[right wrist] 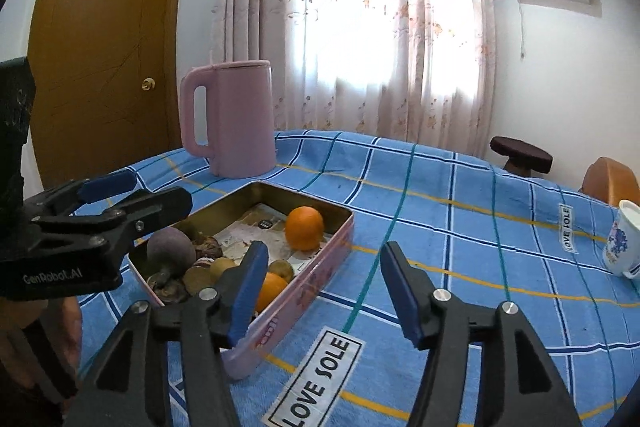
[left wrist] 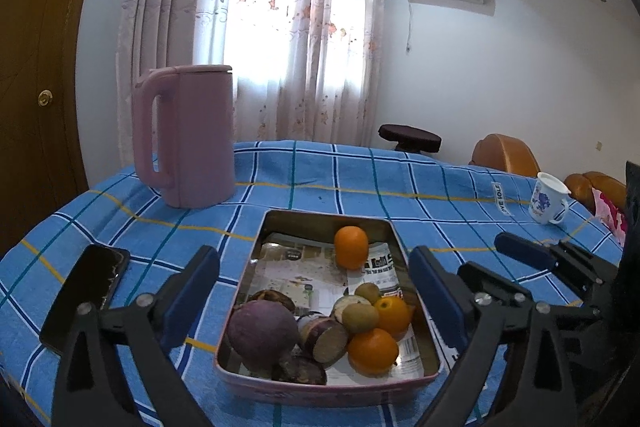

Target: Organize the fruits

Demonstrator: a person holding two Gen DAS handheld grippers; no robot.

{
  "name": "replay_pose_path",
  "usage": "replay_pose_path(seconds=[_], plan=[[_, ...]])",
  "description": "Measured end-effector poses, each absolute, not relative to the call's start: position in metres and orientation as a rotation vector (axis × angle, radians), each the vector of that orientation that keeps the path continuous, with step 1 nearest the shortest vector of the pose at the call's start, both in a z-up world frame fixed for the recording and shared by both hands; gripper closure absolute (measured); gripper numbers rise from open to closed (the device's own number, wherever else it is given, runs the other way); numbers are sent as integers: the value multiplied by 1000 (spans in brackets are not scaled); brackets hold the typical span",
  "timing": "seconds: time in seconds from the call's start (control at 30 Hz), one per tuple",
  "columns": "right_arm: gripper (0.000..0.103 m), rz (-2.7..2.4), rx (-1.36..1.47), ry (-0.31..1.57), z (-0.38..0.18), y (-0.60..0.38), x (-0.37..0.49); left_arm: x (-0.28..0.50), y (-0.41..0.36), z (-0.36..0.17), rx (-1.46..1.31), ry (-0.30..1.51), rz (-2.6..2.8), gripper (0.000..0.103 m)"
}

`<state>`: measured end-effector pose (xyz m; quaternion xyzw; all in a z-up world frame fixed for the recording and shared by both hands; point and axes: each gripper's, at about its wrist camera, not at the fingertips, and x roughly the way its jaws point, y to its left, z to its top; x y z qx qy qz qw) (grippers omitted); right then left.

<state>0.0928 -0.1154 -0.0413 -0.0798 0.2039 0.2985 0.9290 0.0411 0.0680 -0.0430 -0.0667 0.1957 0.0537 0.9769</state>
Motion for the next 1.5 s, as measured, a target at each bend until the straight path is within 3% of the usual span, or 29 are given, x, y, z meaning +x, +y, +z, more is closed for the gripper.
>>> replay_pose_path(seconds=[0.53, 1.5], plan=[[42, 596, -157, 404, -38, -124, 88, 38, 60, -40, -117, 385, 124, 0], [41, 588, -165, 374, -34, -127, 83, 35, 56, -32, -92, 373, 133, 0]])
